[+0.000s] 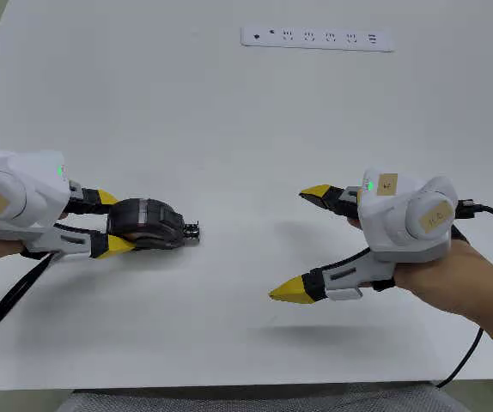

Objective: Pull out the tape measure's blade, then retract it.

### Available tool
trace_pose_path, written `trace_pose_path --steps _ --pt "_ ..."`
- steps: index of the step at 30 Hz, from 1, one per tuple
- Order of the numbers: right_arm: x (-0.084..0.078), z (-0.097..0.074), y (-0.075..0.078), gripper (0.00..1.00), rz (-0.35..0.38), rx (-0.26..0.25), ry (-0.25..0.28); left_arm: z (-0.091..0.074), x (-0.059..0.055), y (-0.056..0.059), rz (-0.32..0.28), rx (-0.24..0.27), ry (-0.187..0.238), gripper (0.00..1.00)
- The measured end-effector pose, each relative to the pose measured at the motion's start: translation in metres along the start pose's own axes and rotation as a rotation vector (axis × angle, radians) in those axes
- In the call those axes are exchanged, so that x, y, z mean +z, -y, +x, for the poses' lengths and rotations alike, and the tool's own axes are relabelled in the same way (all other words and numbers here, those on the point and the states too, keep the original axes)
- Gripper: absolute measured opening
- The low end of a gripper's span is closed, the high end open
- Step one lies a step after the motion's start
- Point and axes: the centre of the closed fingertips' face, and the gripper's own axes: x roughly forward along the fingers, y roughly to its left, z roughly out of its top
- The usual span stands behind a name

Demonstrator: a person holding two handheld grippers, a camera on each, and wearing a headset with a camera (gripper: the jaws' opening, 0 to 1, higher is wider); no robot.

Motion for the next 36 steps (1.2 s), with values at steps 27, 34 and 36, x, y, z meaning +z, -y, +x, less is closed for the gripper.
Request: trace_pose_path --steps 27,34,36 --pt "0.018 0.059 0.003 0.60 -0.082 0.066 0.029 0.002 -0.001 -0.003 0.092 -0.017 -0.026 0.24" --pt "0.023 0.073 0.001 0.57 -0.099 0.084 0.032 0.002 -0.001 -0.002 0.086 -0.017 -0.027 0.24" --pt "0.024 0.078 -0.001 0.57 -0.101 0.090 0.033 0.002 -0.001 -0.002 0.083 -0.017 -0.028 0.24"
